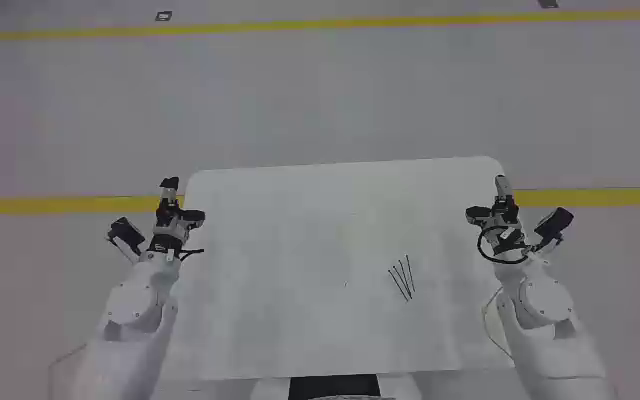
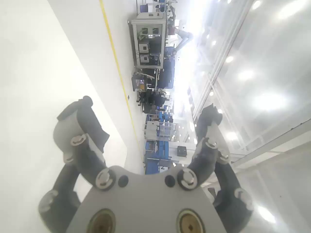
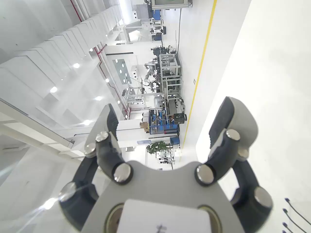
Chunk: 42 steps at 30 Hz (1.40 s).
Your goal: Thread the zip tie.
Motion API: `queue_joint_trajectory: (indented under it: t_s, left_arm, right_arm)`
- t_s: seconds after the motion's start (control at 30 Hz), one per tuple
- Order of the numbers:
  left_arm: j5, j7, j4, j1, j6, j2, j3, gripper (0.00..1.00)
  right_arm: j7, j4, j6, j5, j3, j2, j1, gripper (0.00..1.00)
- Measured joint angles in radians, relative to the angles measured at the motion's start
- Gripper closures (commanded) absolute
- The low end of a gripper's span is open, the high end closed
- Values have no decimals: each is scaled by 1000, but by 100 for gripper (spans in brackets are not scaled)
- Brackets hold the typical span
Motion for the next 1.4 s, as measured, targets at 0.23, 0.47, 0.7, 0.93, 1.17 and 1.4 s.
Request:
queue_joint_trajectory:
  t_s: [0.23, 0.47, 0.7, 0.93, 1.17, 1.4]
  left_arm:
    - [0, 0, 0, 0, 0, 0, 0, 0]
    - [0, 0, 0, 0, 0, 0, 0, 0]
    - [0, 0, 0, 0, 0, 0, 0, 0]
    - [0, 0, 0, 0, 0, 0, 0, 0]
    - [0, 0, 0, 0, 0, 0, 0, 0]
    - [0, 0, 0, 0, 0, 0, 0, 0]
  right_arm:
    - [0, 0, 0, 0, 0, 0, 0, 0]
    - [159, -22, -16, -196, -6, 18, 0, 0]
    - [428, -31, -29, -582, -52, 43, -1, 0]
    - [452, -31, -40, -616, -55, 44, -1, 0]
    - [474, -52, -60, -647, -63, 48, 8, 0]
    - [691, -105, -136, -926, -122, 67, 74, 0]
